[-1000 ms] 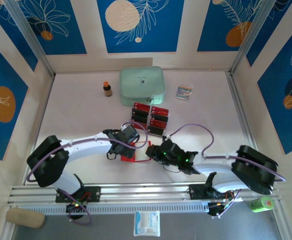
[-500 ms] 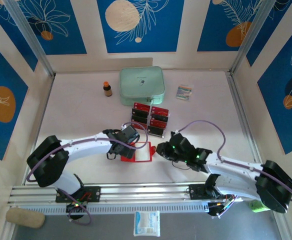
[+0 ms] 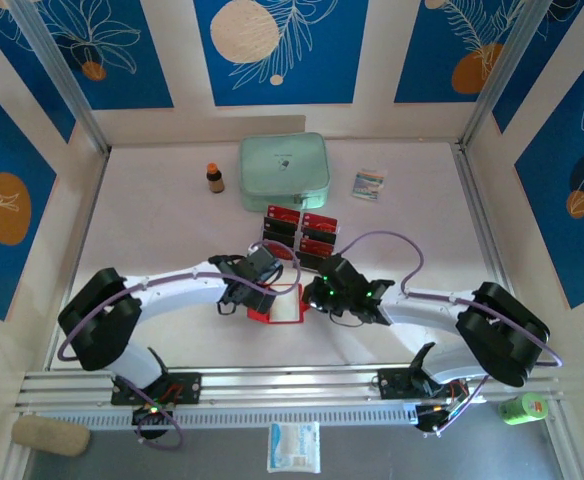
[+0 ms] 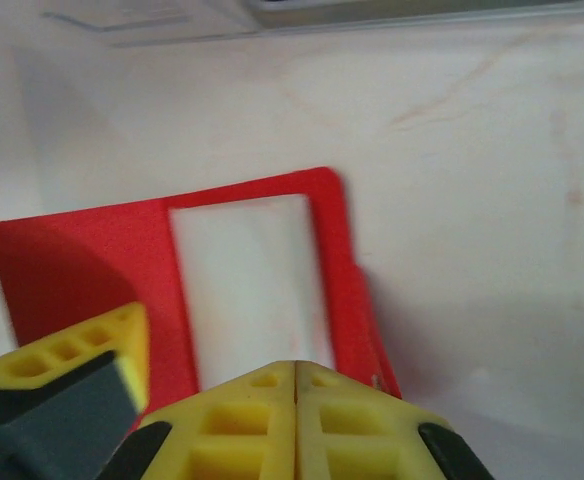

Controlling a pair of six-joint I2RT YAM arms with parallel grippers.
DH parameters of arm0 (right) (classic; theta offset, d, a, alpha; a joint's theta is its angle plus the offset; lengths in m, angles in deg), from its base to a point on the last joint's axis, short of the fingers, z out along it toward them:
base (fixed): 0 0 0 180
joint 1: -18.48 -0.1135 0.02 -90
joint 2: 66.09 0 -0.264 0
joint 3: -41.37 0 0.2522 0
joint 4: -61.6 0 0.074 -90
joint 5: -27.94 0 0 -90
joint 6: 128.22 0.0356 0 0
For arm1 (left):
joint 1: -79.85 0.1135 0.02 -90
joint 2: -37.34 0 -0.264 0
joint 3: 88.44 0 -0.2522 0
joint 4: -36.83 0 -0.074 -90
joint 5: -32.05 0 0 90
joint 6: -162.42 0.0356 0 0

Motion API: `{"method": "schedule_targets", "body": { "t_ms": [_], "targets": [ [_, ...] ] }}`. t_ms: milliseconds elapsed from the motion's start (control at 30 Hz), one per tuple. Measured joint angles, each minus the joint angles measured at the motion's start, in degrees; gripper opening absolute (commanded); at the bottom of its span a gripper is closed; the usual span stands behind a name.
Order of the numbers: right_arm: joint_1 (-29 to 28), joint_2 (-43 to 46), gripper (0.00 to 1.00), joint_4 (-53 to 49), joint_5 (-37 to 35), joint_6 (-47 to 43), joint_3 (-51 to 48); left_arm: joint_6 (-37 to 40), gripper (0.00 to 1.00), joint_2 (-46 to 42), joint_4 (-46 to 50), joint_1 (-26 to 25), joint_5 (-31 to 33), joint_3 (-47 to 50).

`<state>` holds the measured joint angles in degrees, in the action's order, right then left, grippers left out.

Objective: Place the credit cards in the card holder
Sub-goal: Open the card holder at the bottom-center of the table.

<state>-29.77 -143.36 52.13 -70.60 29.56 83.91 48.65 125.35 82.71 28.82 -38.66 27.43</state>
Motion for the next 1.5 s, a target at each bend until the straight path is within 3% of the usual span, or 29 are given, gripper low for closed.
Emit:
{"method": "schedule_targets", "body": {
  "t_ms": [433,700,1133,1500],
  "targets": [
    [2.23,-3.98,0.06,2.84,1.29,2.97,-1.84,0.04,1.0,-3.21,-0.48,3.39,-1.2,2.36],
    [1.09,-4.28,0.04,3.61,0.66,4.72,-1.84,-1.55,1.0,-3.39,-2.32,5.07,-1.2,7.28],
    [-1.88,-2.01,0.04,-0.66,-1.99,6.32,-1.68,-2.34,1.0,-1.81,-2.01,6.03,-2.6,4.28],
    [-2.67,-1.95,0.04,-3.56,-2.67,6.43,-0.2,-4.35,1.0,-9.68,-0.17,6.03,-11.06,-1.73]
  ]
}}
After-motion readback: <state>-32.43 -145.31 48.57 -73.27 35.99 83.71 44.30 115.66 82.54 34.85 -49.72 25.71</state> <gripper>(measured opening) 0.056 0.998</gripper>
